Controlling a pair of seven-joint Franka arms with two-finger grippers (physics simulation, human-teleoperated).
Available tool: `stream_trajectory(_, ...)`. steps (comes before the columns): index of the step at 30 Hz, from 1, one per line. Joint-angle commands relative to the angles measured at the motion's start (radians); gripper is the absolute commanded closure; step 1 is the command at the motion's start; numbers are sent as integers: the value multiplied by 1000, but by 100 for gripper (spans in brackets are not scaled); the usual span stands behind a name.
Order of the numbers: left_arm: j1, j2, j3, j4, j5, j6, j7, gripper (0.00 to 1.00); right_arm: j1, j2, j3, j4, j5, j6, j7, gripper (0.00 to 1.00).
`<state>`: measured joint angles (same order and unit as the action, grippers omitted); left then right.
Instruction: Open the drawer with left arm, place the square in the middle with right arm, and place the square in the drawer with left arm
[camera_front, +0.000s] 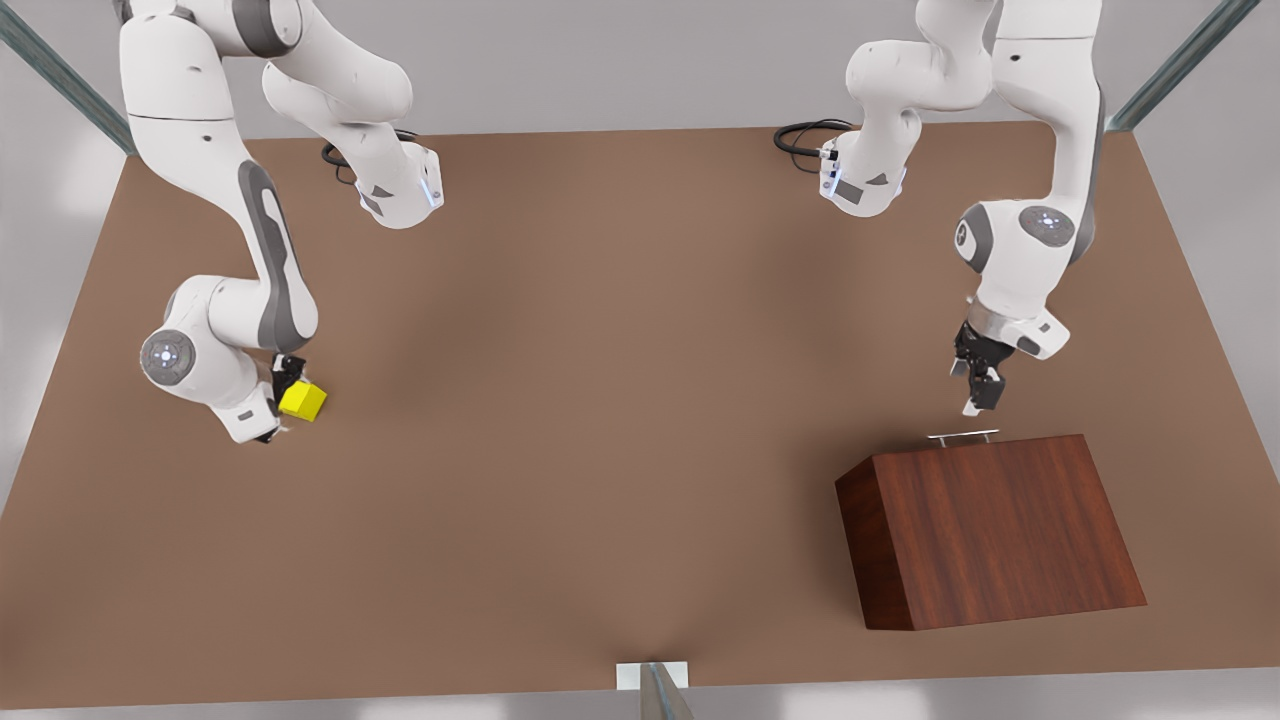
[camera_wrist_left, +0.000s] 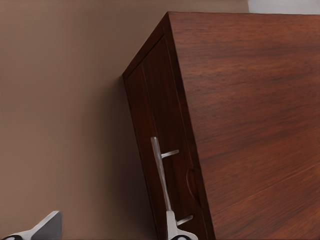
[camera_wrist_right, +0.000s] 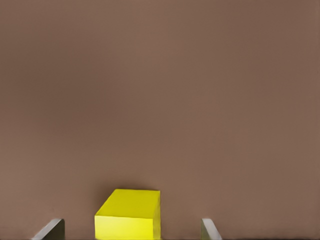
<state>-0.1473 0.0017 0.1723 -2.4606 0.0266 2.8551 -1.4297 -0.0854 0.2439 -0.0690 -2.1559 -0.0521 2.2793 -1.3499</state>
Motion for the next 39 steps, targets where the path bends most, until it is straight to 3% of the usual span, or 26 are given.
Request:
stream_trajectory(1,-6,3,1,0,-1,1,-2,0,1,0,0,-4,0,6,0,0)
stream_trajectory(19,-5,135,21,91,-1,40,-18,0,-43,63,-5,-116,-20,204,-8,0)
stream_trajectory(34,-5,169,21,91,1,32,-114,0,-86,80,-29,-225,-23,359,-103,0)
stream_trajectory(35,-5,167,21,91,1,27,-115,0,-86,81,-29,-229,-23,371,-104,2)
stream_trajectory(36,-6,166,21,91,3,24,-114,0,-86,84,-29,-232,-23,382,-106,16)
stream_trajectory(39,-9,159,21,89,4,12,-115,0,-89,84,-31,-229,-22,378,-98,29)
